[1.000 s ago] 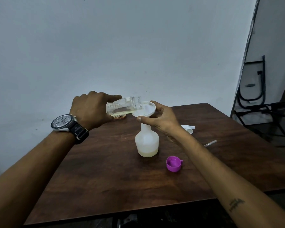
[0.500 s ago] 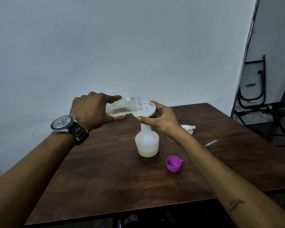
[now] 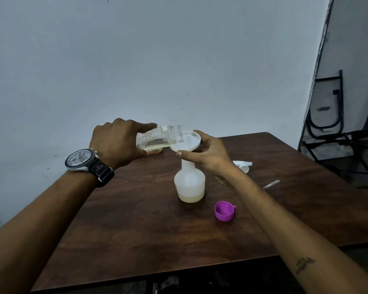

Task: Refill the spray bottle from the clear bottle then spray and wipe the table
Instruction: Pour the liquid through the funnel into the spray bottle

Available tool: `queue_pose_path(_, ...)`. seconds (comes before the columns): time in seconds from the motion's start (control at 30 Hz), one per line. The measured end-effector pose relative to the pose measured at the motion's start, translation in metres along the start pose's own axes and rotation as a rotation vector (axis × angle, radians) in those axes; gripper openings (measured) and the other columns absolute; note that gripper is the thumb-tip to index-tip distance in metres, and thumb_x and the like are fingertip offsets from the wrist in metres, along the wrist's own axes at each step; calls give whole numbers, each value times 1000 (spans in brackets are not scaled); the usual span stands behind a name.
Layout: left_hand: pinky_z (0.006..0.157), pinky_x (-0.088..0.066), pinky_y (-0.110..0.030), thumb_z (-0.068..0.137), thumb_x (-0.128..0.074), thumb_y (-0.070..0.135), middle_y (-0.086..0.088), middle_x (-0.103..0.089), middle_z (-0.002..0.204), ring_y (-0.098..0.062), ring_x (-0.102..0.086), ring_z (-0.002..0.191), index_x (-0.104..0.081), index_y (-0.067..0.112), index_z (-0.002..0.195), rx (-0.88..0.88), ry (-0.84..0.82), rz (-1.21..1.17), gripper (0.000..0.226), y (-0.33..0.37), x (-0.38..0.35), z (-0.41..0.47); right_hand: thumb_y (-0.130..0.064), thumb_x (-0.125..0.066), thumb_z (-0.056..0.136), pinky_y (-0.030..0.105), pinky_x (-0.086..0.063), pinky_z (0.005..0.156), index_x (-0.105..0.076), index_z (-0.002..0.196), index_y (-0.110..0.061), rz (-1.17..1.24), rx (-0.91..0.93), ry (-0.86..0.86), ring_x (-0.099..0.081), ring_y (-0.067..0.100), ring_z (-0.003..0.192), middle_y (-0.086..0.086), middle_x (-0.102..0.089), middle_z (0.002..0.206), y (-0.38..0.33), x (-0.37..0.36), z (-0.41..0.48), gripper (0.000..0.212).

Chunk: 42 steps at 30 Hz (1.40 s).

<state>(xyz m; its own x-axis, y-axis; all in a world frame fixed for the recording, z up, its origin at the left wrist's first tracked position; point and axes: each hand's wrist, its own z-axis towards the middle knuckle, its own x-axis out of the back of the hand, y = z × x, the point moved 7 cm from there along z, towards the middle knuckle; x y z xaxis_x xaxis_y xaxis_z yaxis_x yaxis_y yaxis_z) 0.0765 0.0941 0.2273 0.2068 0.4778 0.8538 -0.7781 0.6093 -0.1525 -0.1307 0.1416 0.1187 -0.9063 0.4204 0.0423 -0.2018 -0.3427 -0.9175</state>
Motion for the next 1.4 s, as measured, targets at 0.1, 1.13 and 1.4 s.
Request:
queue_pose_path(0.1, 62, -39, -31, 71, -64, 65, 1, -73, 105, -29, -67, 90, -48, 59, 136, 10, 3, -9, 67, -1, 0, 0, -14, -95, 70, 44, -59, 98, -75, 110, -18, -5, 8, 2, -73, 19, 107, 2, -78, 111, -2, 0, -1, 45)
queue_pose_path(1.13, 62, -42, -31, 73, -67, 65, 2, -72, 105, -28, -67, 89, -46, 59, 138, 8, -1, 11, 69, -3, -1, 3, -12, -94, 71, 48, -58, 100, -75, 108, -17, -16, 7, 2, -73, 21, 108, 2, -78, 110, -7, 0, -3, 41)
queue_pose_path(1.4, 61, -35, -31, 76, -71, 59, -3, -70, 96, -30, -65, 86, -48, 59, 137, 23, 5, 13, 65, -2, 0, 2, -14, -95, 70, 48, -57, 101, -75, 107, -22, -12, -2, 10, -73, 20, 109, 1, -78, 111, -7, 0, -4, 43)
